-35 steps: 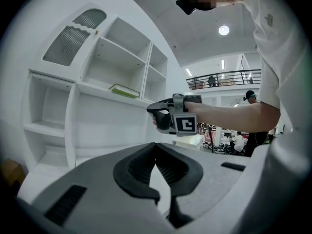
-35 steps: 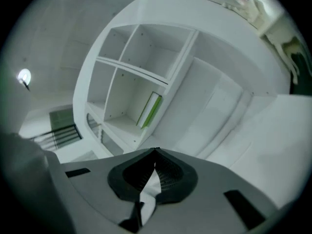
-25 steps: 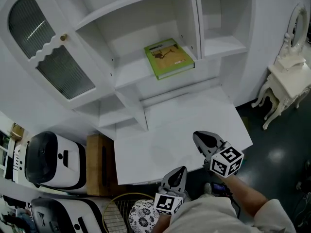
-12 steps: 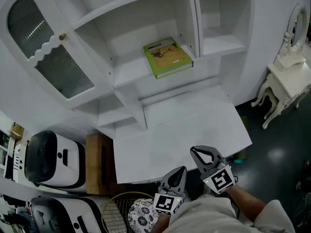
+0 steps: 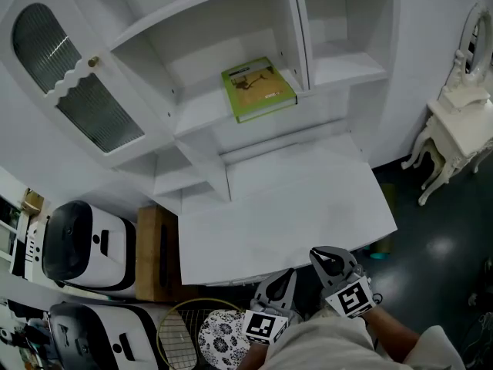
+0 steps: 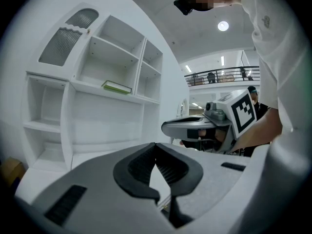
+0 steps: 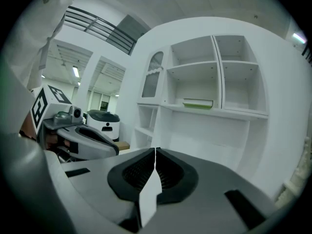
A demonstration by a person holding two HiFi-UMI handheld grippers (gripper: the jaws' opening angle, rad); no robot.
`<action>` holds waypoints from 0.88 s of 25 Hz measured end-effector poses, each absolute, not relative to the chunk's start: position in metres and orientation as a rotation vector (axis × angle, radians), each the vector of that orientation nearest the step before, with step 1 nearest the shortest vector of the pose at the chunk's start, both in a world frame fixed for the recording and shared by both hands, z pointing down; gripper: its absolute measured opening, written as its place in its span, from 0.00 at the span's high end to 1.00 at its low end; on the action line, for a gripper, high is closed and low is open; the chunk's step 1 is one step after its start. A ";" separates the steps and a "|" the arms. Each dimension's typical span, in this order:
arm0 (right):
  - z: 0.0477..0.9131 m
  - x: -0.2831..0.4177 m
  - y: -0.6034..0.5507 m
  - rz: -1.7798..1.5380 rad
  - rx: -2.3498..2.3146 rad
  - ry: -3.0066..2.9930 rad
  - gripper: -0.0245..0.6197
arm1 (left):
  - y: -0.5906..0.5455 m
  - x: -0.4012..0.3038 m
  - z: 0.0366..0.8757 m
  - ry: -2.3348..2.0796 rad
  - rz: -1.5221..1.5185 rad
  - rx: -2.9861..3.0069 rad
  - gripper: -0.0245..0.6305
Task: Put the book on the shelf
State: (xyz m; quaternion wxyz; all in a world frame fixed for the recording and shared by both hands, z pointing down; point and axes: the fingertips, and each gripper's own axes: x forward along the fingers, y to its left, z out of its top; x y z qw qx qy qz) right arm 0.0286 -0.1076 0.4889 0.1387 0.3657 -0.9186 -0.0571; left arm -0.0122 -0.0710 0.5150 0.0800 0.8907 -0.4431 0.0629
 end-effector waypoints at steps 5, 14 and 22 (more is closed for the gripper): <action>0.515 0.043 -0.087 -0.145 0.979 -2.639 0.93 | -0.054 0.007 0.530 -1.347 0.193 2.626 0.96; 0.530 0.042 -0.033 -0.154 1.002 -2.605 0.93 | -0.016 0.015 0.533 -1.325 0.196 2.661 0.96; 0.506 0.018 0.020 -0.158 1.006 -2.626 0.93 | 0.028 -0.014 0.508 -1.373 0.135 2.735 0.96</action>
